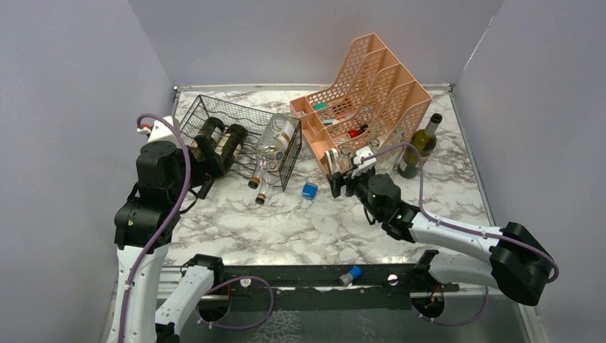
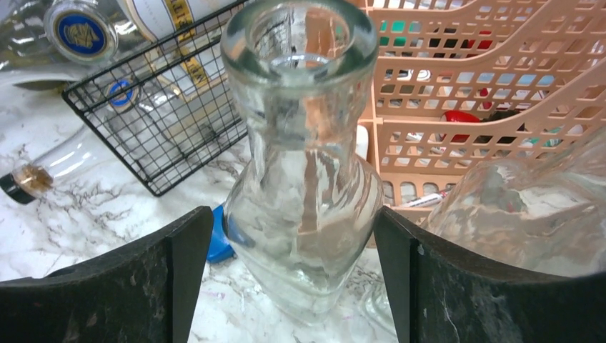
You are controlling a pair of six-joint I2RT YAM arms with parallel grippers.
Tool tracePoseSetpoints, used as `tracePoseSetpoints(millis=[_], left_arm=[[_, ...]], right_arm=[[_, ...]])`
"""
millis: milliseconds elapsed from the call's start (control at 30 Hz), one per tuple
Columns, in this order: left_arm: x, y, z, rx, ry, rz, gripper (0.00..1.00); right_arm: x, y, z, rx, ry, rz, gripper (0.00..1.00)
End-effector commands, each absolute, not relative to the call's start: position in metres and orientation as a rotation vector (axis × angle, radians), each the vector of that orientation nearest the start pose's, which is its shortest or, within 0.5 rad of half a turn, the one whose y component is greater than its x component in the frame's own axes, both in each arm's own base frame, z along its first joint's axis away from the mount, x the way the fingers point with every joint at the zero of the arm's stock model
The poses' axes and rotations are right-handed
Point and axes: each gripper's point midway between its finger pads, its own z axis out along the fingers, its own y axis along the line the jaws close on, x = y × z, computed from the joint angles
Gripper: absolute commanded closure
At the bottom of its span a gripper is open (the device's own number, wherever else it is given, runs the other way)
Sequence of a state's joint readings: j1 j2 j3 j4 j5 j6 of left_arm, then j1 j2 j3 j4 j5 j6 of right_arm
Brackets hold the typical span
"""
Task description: Take the wine bottle off the wine rack
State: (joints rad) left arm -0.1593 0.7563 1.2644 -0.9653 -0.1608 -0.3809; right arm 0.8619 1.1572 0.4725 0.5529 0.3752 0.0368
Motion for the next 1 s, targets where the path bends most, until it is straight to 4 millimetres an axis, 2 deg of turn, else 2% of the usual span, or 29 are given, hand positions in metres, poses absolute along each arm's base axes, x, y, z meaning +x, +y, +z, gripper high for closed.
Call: tracePoseSetpoints(millis=[0,167,267,367,400,533,800,900,967], left_arm=[[0.222,-0.028,0.325,-0.312,1.975,-0.219,0.01],[0.225,-0.03,0.316,-0.312,1.992,-0.224,0.01],[0.225,-0.031,0.303,-0.316,2.019,-0.226,0.01],[0.225,-0.032,0.29,-0.324,2.046,-0.222,0.01],[0.225,-0.032,0.286,-0.327,2.053,-0.223,0.01],[0.229,-0.037,0.272,-0.338,2.08,-0.246,0.01],[0.244,-0.074,0.233,-0.34,2.179,-0.465,0.01],[0.252,-0.083,0.223,-0.345,2.195,-0.517,0.02],[0.26,-0.081,0.221,-0.358,2.187,-0.497,0.05]], right_arm=[[0.281,0.243,0.176,-0.465,1.698,0.384,0.15],[0.273,0.234,0.176,-0.47,1.731,0.372,0.11],[0.267,0.229,0.179,-0.489,1.754,0.371,0.09],[0.26,0.223,0.191,-0.488,1.735,0.385,0.06],[0.258,0.221,0.196,-0.487,1.726,0.391,0.01],[0.25,0.215,0.208,-0.493,1.704,0.408,0.0],[0.235,0.212,0.21,-0.544,1.699,0.446,0.0],[0.231,0.21,0.215,-0.541,1.686,0.463,0.0],[0.229,0.208,0.22,-0.537,1.674,0.471,0.0]])
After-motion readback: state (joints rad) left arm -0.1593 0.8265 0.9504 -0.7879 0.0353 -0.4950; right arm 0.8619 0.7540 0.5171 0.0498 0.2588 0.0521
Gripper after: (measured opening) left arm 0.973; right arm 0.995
